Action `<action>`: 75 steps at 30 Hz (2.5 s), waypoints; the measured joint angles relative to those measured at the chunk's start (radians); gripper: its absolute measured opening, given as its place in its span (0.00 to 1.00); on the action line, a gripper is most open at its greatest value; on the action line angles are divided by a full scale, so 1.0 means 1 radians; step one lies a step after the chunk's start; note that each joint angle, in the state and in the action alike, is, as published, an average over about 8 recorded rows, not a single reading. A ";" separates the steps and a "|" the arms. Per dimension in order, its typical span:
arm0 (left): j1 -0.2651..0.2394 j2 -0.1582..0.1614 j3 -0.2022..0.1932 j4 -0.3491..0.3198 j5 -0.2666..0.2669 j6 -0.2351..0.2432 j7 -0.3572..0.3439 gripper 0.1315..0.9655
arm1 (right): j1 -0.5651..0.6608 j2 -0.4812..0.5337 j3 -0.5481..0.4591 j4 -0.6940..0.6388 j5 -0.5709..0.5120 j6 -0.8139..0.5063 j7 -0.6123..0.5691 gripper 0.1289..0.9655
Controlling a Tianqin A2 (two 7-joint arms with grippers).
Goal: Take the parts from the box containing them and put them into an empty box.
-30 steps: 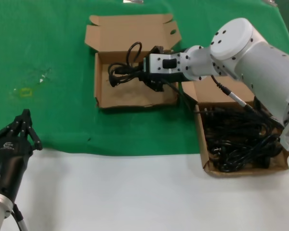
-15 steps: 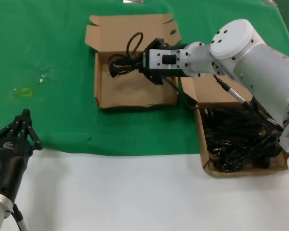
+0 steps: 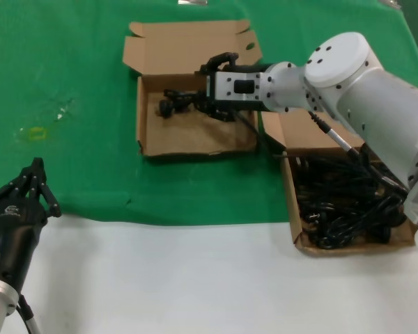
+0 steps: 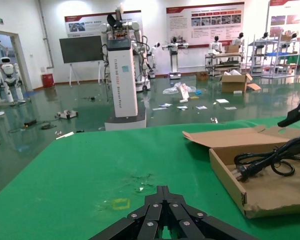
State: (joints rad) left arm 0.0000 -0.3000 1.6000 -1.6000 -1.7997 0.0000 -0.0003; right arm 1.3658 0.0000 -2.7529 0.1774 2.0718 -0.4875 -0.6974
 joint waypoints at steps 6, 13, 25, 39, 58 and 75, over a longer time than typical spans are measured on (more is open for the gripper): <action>0.000 0.000 0.000 0.000 0.000 0.000 0.000 0.01 | 0.004 0.000 0.000 -0.005 0.037 -0.001 -0.036 0.32; 0.000 0.000 0.000 0.000 0.000 0.000 0.000 0.02 | 0.005 0.000 0.000 -0.006 0.044 -0.001 -0.043 0.50; 0.000 0.000 0.000 0.000 0.000 0.000 0.000 0.11 | -0.002 0.002 0.006 0.002 0.042 0.001 -0.039 0.79; 0.000 0.000 0.000 0.000 0.000 0.000 0.000 0.32 | -0.190 0.043 0.164 0.197 -0.001 0.068 0.062 0.95; 0.000 0.000 0.000 0.000 0.000 0.000 0.001 0.81 | -0.537 0.119 0.456 0.559 -0.081 0.192 0.250 1.00; 0.000 0.000 0.000 0.000 0.000 0.000 0.000 0.98 | -0.848 0.187 0.717 0.882 -0.152 0.303 0.417 1.00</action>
State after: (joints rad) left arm 0.0000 -0.3000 1.6000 -1.6000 -1.7999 0.0000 -0.0001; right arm 0.5181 0.1866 -2.0360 1.0598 1.9194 -0.1848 -0.2801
